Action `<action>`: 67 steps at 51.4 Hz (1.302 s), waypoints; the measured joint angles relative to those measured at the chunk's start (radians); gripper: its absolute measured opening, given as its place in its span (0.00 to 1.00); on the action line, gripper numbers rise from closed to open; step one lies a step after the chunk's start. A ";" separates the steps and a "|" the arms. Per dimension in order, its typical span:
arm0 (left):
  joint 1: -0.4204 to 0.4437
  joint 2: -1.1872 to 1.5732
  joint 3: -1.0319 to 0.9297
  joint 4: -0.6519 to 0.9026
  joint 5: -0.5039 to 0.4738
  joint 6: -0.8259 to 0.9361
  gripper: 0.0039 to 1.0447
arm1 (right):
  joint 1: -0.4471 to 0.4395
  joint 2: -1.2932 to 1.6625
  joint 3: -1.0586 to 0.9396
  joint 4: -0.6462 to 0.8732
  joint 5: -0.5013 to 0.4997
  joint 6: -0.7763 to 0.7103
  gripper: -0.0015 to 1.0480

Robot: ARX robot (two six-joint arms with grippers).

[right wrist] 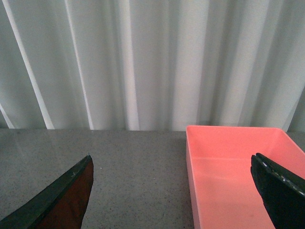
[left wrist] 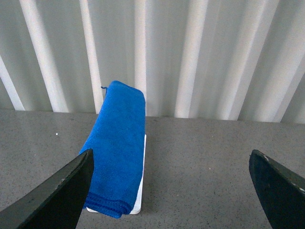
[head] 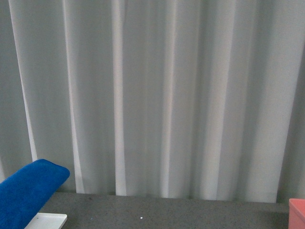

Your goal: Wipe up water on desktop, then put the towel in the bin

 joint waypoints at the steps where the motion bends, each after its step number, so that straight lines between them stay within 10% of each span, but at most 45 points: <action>1: 0.000 0.000 0.000 0.000 0.000 0.000 0.94 | 0.000 0.000 0.000 0.000 0.000 0.000 0.93; 41: 0.000 0.002 0.001 -0.002 -0.003 0.000 0.94 | 0.000 0.000 0.000 0.000 0.000 0.000 0.93; 47: -0.010 0.314 0.148 -0.269 -0.032 -0.167 0.94 | 0.000 0.000 0.000 0.000 0.000 0.000 0.93; 67: 0.091 1.309 0.599 0.332 -0.106 0.185 0.94 | 0.000 0.000 0.000 0.000 0.000 0.000 0.93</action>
